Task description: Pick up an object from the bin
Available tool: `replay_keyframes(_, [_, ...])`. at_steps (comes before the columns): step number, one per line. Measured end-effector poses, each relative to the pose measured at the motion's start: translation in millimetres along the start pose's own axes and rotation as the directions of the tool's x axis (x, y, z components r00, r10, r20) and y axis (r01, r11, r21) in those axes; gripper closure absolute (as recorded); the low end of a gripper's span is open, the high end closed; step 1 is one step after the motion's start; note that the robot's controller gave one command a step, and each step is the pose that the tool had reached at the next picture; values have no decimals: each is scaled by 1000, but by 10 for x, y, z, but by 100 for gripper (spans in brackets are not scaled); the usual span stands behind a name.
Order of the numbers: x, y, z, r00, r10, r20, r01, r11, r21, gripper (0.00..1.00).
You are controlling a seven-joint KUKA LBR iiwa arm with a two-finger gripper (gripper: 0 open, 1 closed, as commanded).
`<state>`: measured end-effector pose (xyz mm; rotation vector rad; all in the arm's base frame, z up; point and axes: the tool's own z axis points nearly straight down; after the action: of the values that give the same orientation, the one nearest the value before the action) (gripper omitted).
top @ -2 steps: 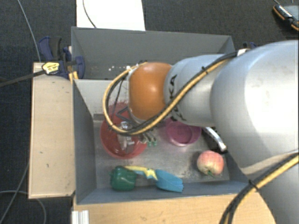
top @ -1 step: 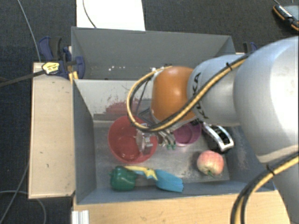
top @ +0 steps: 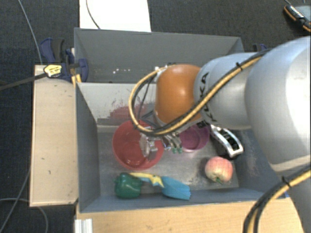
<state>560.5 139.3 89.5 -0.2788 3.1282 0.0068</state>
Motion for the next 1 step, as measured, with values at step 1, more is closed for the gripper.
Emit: replay_keyframes(1, [156, -534, 190, 998, 61, 2, -61, 998, 0, 100])
